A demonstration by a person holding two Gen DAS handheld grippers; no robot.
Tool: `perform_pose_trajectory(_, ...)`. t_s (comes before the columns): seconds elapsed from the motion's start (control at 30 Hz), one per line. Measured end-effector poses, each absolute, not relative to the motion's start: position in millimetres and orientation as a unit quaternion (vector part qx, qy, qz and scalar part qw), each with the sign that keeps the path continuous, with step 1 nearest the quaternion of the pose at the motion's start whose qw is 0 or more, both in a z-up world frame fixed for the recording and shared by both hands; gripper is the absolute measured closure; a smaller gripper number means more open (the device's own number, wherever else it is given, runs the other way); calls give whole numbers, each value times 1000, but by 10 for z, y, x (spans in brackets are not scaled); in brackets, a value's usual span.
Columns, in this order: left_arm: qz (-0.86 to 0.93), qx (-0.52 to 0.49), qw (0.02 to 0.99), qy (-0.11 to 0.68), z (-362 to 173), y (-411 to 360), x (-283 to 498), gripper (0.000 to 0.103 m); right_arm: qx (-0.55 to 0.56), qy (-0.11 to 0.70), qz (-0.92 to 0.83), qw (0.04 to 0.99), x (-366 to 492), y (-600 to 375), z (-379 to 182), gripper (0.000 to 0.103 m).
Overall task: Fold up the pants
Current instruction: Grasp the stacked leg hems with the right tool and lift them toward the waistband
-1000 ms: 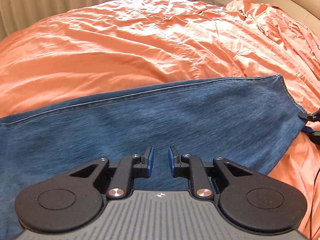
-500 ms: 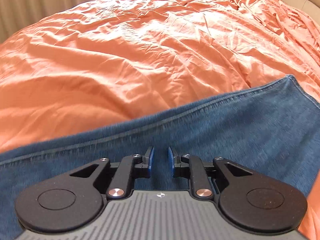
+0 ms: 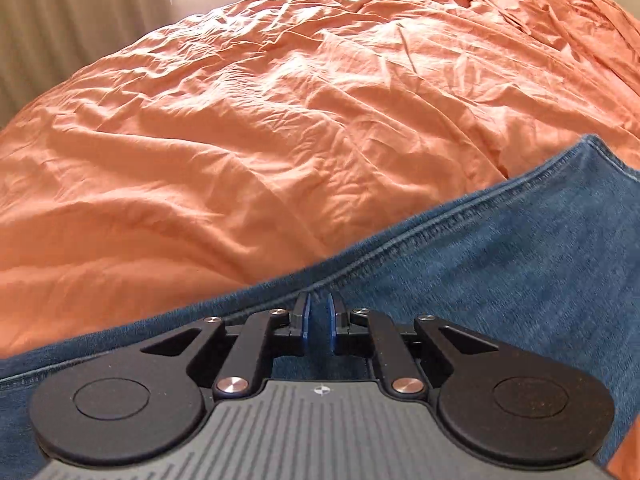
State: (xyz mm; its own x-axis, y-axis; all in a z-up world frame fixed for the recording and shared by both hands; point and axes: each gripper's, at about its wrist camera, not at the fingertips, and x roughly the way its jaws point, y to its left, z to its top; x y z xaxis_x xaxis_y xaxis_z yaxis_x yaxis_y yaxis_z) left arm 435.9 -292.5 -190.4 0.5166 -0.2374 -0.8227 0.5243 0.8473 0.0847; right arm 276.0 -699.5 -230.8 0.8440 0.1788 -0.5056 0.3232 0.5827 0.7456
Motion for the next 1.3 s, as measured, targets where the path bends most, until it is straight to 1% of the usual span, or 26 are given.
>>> perform_pose_trajectory(0.2,-249,166,841,451,-1896,-2847,3735,93,439,275,-42,854,2766,-6917,-2079,96)
perform_pose_trajectory(0.37,-260,144,838,458,-1885,-2794,3230,97,407,276,-38,870,2775,-6792,-1834,96)
perform_pose_trajectory(0.5,-271,115,833,468,-1886,-2746,2955,97,375,274,-29,885,2811,-6613,-1547,96)
perform_pose_trajectory(0.6,-280,121,825,476,-1881,-2720,2803,97,344,270,-19,899,2836,-6426,-1289,96)
perform_pose_trajectory(0.67,-291,120,820,479,-1815,-2646,2733,94,322,263,-12,910,2850,-6281,-1084,97)
perform_pose_trajectory(0.83,-292,88,840,448,-1441,-2231,2624,93,283,245,15,927,2902,-5845,-609,97)
perform_pose_trajectory(1.03,-259,44,872,414,-1080,-1543,2653,92,241,229,60,941,3040,-5070,-162,97)
perform_pose_trajectory(1.17,-233,19,888,395,-932,-1098,2662,91,230,230,85,942,3182,-4514,-44,97)
perform_pose_trajectory(1.3,-211,-13,899,383,-852,-652,2680,90,225,243,112,937,3344,-3918,-107,97)
